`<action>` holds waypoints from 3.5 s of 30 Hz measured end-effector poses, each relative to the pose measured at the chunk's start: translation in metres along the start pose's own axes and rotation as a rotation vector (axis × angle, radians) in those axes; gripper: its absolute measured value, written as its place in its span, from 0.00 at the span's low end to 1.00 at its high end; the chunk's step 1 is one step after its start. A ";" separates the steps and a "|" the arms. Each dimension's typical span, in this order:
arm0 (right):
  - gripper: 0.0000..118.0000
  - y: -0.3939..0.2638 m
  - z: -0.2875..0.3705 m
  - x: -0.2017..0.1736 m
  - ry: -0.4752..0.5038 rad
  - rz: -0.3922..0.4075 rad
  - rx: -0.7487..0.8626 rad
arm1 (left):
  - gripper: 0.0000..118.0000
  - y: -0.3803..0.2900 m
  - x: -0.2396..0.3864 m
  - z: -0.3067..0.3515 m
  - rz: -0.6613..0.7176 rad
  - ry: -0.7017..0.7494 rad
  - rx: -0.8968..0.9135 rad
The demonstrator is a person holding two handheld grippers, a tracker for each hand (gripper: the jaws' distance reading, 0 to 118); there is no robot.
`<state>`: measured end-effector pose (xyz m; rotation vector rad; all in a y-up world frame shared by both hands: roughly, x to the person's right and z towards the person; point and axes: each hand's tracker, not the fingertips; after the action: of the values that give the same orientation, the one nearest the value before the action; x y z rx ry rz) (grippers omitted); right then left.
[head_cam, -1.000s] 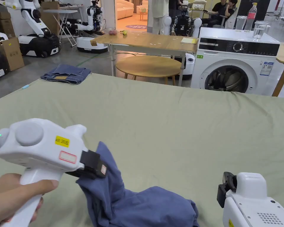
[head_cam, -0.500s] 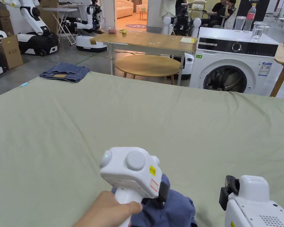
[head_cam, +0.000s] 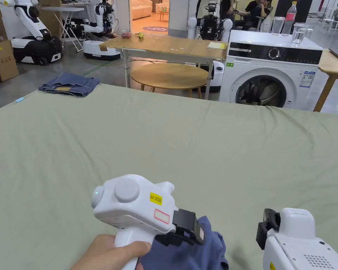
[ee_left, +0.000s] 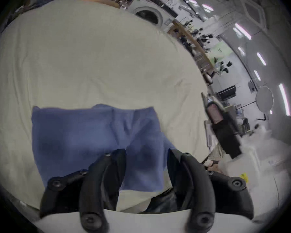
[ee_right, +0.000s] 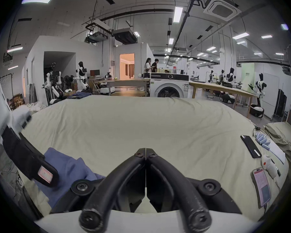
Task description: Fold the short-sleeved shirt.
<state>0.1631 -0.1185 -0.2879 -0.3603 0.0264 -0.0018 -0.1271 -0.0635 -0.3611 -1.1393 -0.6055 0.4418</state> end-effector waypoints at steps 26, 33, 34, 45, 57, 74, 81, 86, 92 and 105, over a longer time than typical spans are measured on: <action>0.00 0.015 0.013 -0.004 0.001 -0.007 0.090 | 0.00 -0.014 -0.030 -0.094 -0.005 -0.142 -0.050; 0.00 0.026 0.011 -0.009 -0.024 -0.001 0.128 | 0.00 -0.017 -0.006 -0.012 -0.247 0.142 0.297; 0.00 0.029 0.011 -0.011 -0.027 -0.003 0.134 | 0.00 -0.021 -0.003 0.001 -0.279 0.188 0.372; 0.00 0.054 0.009 -0.034 -0.079 -0.013 0.260 | 0.00 -0.059 -0.008 0.068 -0.393 0.527 1.070; 0.00 0.043 0.028 -0.054 -0.026 0.001 0.206 | 0.00 -0.078 -0.020 0.088 -0.406 0.613 1.114; 0.00 -0.065 -0.022 -0.095 0.051 0.035 -0.327 | 0.00 -0.080 -0.081 0.092 -0.251 0.465 0.743; 0.00 -0.063 -0.028 -0.096 0.051 0.083 -0.350 | 0.02 -0.059 -0.125 0.098 -0.096 0.199 0.431; 0.00 -0.061 -0.028 -0.092 0.071 0.077 -0.356 | 0.38 -0.041 -0.163 0.090 0.027 0.015 0.245; 0.00 -0.060 -0.027 -0.091 0.076 0.068 -0.358 | 0.58 -0.027 -0.191 0.075 0.193 -0.244 0.131; 0.00 -0.062 -0.024 -0.089 0.081 0.049 -0.347 | 0.60 -0.016 -0.189 -0.015 0.207 -0.432 -0.041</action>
<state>0.0737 -0.1842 -0.2863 -0.7060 0.1167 0.0374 -0.2605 -0.1955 -0.3916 -1.1580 -0.8769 0.8696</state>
